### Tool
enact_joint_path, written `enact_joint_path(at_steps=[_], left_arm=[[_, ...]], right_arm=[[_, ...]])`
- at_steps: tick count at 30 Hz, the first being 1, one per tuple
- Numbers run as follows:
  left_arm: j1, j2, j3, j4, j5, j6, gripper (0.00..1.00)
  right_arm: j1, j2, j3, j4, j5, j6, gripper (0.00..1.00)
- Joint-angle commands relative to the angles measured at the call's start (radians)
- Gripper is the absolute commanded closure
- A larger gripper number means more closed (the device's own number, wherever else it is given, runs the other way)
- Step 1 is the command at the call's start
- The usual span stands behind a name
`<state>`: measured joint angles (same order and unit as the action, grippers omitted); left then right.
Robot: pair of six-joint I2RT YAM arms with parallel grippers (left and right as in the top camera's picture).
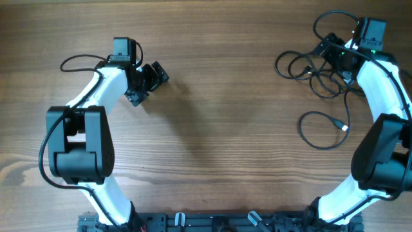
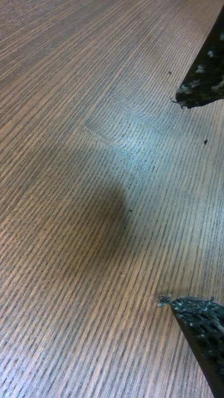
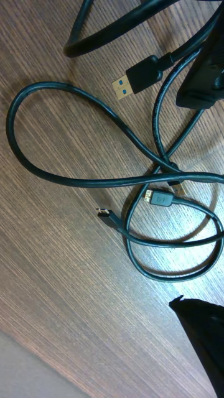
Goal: Untangle cables
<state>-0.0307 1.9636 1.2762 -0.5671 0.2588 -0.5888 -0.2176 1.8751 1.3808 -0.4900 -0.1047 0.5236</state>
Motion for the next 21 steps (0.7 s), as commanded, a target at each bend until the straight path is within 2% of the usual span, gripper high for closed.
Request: enact_joint_path(at_steps=[1, 9, 21], left_arm=[[0.002, 0.011, 0.000, 0.003, -0.002, 0.004, 0.00], [0.002, 0.011, 0.000, 0.003, -0.002, 0.004, 0.00], [0.002, 0.011, 0.000, 0.003, -0.003, 0.004, 0.00]], right_arm=[[0.002, -0.007, 0.012, 0.003, -0.011, 0.010, 0.00], [0.003, -0.048, 0.012, 0.002, -0.004, 0.010, 0.00], [0.009, -0.477, 0.012, 0.003, -0.005, 0.010, 0.00]])
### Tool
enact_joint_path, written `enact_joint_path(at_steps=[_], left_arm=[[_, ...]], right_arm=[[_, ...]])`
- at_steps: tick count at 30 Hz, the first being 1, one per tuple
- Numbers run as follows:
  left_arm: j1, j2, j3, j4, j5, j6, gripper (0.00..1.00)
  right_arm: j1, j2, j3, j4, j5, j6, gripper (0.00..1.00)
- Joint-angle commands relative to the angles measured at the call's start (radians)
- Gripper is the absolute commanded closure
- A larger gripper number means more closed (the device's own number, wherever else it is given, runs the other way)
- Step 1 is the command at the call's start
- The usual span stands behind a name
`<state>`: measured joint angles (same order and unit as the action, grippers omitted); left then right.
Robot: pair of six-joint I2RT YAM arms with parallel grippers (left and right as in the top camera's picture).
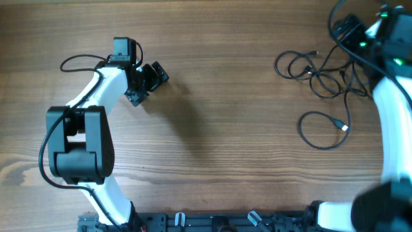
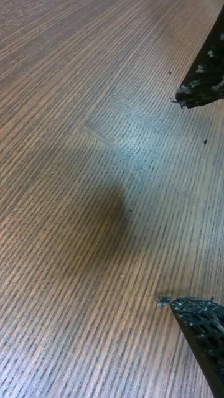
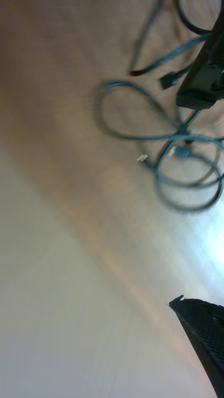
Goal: Untangle cables
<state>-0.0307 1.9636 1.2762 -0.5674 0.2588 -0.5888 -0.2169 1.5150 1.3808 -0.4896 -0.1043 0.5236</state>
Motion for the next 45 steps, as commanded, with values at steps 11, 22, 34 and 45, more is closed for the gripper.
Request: enact_joint_path(at_steps=[11, 22, 34, 45], left_arm=[[0.002, 0.011, 0.000, 0.004, -0.002, 0.004, 0.00], [0.002, 0.011, 0.000, 0.003, -0.002, 0.004, 0.00], [0.002, 0.011, 0.000, 0.003, -0.003, 0.004, 0.00], [0.002, 0.011, 0.000, 0.003, -0.002, 0.004, 0.00]], right_arm=[[0.051, -0.406, 0.012, 0.000, -0.005, 0.010, 0.00], [0.130, -0.687, 0.012, -0.319, 0.037, 0.001, 0.00], [0.130, -0.873, 0.011, -0.659, 0.086, 0.003, 0.00], [0.130, -1.036, -0.061, -0.637, 0.090, -0.001, 0.00]])
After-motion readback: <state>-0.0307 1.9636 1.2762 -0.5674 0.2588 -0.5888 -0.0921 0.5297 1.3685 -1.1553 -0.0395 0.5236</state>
